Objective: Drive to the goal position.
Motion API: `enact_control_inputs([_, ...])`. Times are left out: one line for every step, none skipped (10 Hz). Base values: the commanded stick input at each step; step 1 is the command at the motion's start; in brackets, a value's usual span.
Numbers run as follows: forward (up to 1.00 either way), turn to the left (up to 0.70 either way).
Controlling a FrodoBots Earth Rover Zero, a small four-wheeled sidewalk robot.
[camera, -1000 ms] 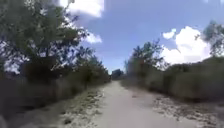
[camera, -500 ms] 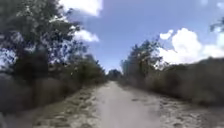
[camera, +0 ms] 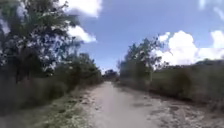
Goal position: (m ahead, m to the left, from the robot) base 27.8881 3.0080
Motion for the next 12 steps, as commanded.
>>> enact_control_inputs([1.00, 0.00])
enact_control_inputs([1.00, 0.00])
enact_control_inputs([1.00, 0.00])
enact_control_inputs([1.00, 0.00])
enact_control_inputs([1.00, 0.00])
enact_control_inputs([1.00, 0.00])
enact_control_inputs([1.00, 0.00])
enact_control_inputs([1.00, 0.40])
enact_control_inputs([1.00, 0.40])
enact_control_inputs([1.00, 0.25])
enact_control_inputs([1.00, 0.06])
enact_control_inputs([1.00, 0.00])
